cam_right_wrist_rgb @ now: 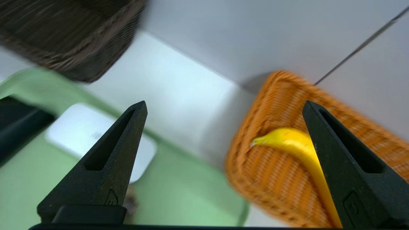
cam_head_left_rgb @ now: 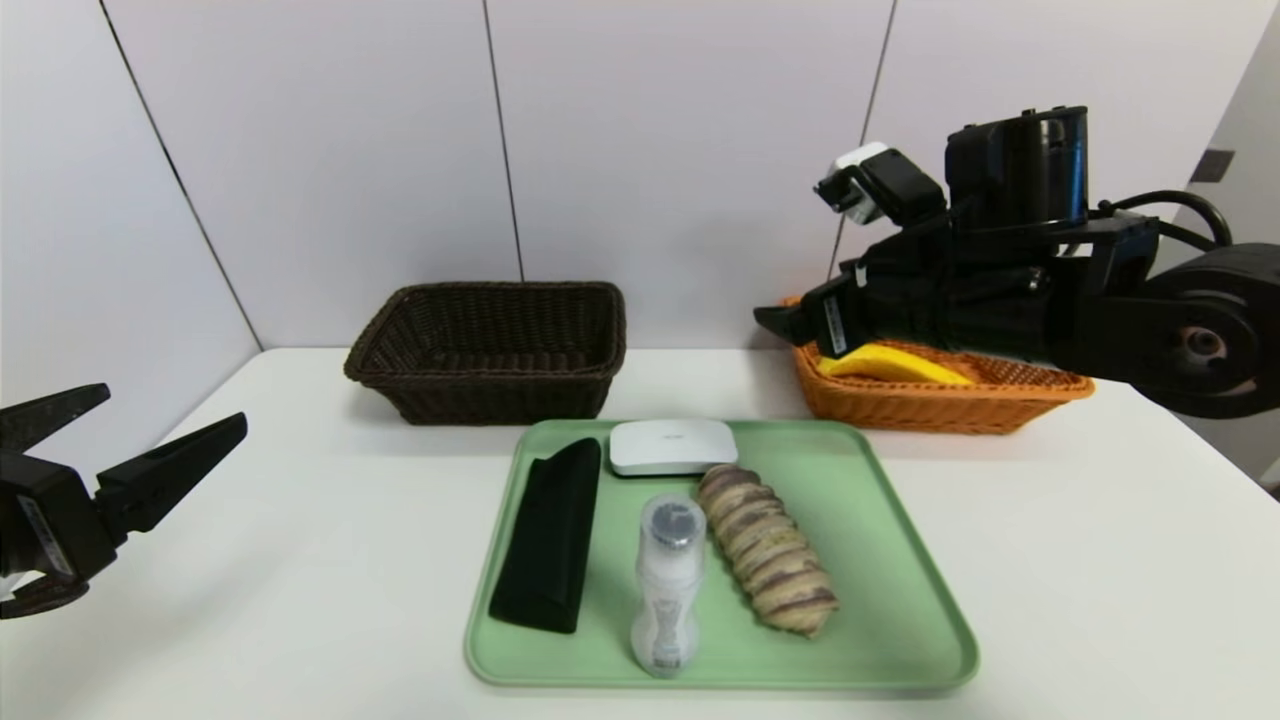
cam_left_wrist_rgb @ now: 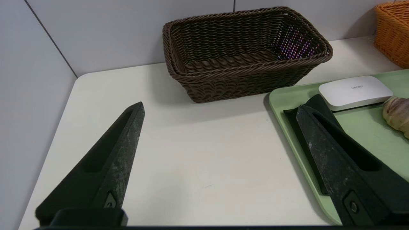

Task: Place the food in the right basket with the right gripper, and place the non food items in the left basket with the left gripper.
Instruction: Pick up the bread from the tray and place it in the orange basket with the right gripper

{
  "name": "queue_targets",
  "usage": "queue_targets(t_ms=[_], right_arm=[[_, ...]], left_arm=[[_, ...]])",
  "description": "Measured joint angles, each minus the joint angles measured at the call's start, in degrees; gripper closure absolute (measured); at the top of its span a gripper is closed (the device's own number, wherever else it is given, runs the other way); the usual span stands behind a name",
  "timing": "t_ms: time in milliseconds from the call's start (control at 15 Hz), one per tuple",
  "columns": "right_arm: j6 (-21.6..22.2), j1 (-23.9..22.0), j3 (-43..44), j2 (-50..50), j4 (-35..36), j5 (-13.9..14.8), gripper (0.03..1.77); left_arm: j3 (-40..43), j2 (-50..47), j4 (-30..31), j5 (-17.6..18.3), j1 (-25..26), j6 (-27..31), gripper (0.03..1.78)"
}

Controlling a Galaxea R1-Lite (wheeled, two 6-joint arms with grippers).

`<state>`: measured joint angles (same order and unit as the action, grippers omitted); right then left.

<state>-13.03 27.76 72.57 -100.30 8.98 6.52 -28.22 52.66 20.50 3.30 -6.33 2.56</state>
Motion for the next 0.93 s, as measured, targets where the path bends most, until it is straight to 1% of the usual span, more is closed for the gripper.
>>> queue_targets(t_ms=[200, 267, 333, 467, 600, 800, 933], right_arm=[[3.63, 4.6, -1.32, 3.69, -9.23, 0.48, 0.11], [6.01, 6.64, -1.54, 5.51, -16.37, 0.78, 0.11], [9.07, 8.05, -1.82, 6.49, -19.92, 0.91, 0.11], [10.62, 9.91, -2.26, 7.3, -22.63, 1.22, 0.11], [13.19, 12.09, -3.04, 7.56, -25.91, 1.49, 0.11], [14.98, 14.13, -4.57, 6.97, -26.04, 1.55, 0.11], [15.86, 14.67, -5.51, 5.71, -25.76, 2.46, 0.1]], left_arm=[[0.02, 0.06, -0.04, 0.0, 0.0, -0.02, 0.12], [0.22, 0.12, -0.09, 0.02, 0.0, -0.02, 0.12], [0.33, 0.06, -0.96, 0.02, 0.0, 0.02, 0.12], [0.35, -0.02, -1.29, 0.0, -0.01, 0.0, 0.12], [0.61, -0.13, -1.24, 0.0, -0.01, -0.02, 0.12], [0.99, -0.38, -1.27, 0.0, 0.0, -0.02, 0.12], [0.99, -0.49, -1.22, 0.02, 0.0, -0.02, 0.12]])
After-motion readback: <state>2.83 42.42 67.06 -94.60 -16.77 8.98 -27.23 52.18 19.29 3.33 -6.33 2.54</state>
